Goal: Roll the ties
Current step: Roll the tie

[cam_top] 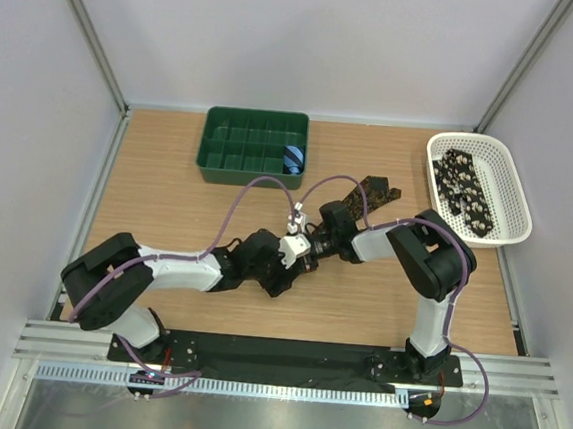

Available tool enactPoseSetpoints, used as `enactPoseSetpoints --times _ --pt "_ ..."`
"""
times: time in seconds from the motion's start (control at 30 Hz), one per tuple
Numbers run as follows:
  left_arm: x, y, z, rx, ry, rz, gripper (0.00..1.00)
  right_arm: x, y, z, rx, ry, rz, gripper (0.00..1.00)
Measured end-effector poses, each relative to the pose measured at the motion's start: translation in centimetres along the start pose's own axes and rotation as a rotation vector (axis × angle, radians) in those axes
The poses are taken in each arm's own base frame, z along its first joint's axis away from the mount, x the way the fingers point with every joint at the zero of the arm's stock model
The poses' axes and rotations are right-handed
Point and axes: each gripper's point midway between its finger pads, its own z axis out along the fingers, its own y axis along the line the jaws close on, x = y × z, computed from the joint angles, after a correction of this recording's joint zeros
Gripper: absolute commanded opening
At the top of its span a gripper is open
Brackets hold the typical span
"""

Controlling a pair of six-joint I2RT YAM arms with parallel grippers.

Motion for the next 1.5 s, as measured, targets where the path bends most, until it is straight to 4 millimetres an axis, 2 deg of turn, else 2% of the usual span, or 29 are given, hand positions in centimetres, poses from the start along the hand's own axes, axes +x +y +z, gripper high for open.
enactPoseSetpoints --times 0.13,0.37,0.4,0.57,0.67,0.7,0.73,0.77,0.8,0.87,0.93,0.97,1.03,1.1,1.3,1.33,1.4,1.47,1.5 --pt "0.1 -0.1 0.3 0.009 0.004 0.012 0.36 -0.1 -0.2 -0.2 0.005 -0.009 0.011 0.01" --pt "-0.3 -0.3 0.7 0.021 0.006 0.022 0.24 0.1 -0.5 -0.5 0.023 0.001 0.034 0.05" --pt "-0.3 -0.4 0.7 0.022 0.008 0.023 0.23 0.1 -0.6 -0.6 0.028 0.002 0.036 0.15" --pt "-0.6 -0.6 1.2 0.029 0.017 0.043 0.19 0.0 -0.8 -1.1 0.067 -0.003 0.049 0.37" --pt "-0.9 -0.8 1.4 0.032 0.018 0.056 0.18 -0.1 -1.3 -1.7 0.104 -0.016 0.059 0.43" --pt "-1.0 -0.8 1.4 0.033 0.017 0.057 0.18 -0.1 -1.3 -1.9 0.11 -0.02 0.061 0.43" --pt "-1.2 -0.8 1.4 0.033 0.014 0.058 0.17 -0.1 -1.4 -2.1 0.12 -0.026 0.062 0.39" --pt "-1.3 -0.9 1.5 0.034 0.013 0.059 0.17 -0.2 -1.4 -2.3 0.131 -0.033 0.061 0.33" --pt "-1.2 -0.9 1.6 0.034 0.015 0.06 0.17 -0.2 -1.4 -2.4 0.139 -0.036 0.06 0.21" --pt "-1.2 -0.9 1.7 0.035 0.019 0.06 0.18 -0.2 -1.2 -2.5 0.149 -0.04 0.053 0.08" --pt "-1.2 -0.9 1.7 0.035 0.02 0.06 0.18 -0.1 -1.3 -2.6 0.161 -0.04 0.057 0.1" --pt "-1.2 -0.9 1.8 0.036 0.021 0.059 0.17 -0.1 -1.4 -2.6 0.165 -0.04 0.058 0.19" --pt "-1.2 -1.0 1.8 0.036 0.023 0.06 0.17 -0.1 -1.4 -2.7 0.172 -0.04 0.059 0.23" --pt "-1.3 -1.0 1.8 0.038 0.028 0.062 0.17 -0.1 -1.4 -2.8 0.182 -0.042 0.06 0.34" --pt "-1.4 -1.4 2.0 0.05 0.059 0.076 0.16 0.0 -1.9 -3.3 0.226 -0.052 0.056 0.35" --pt "-1.4 -1.4 2.0 0.051 0.066 0.079 0.16 0.0 -1.9 -3.4 0.233 -0.055 0.055 0.33" --pt "-1.5 -1.4 2.1 0.052 0.079 0.081 0.16 0.1 -1.9 -3.6 0.245 -0.059 0.055 0.24" --pt "-1.5 -1.4 2.2 0.052 0.088 0.081 0.16 0.0 -1.9 -3.7 0.25 -0.063 0.05 0.03" --pt "-1.5 -1.4 2.3 0.051 0.093 0.079 0.16 0.0 -1.9 -3.7 0.252 -0.063 0.052 0.02"
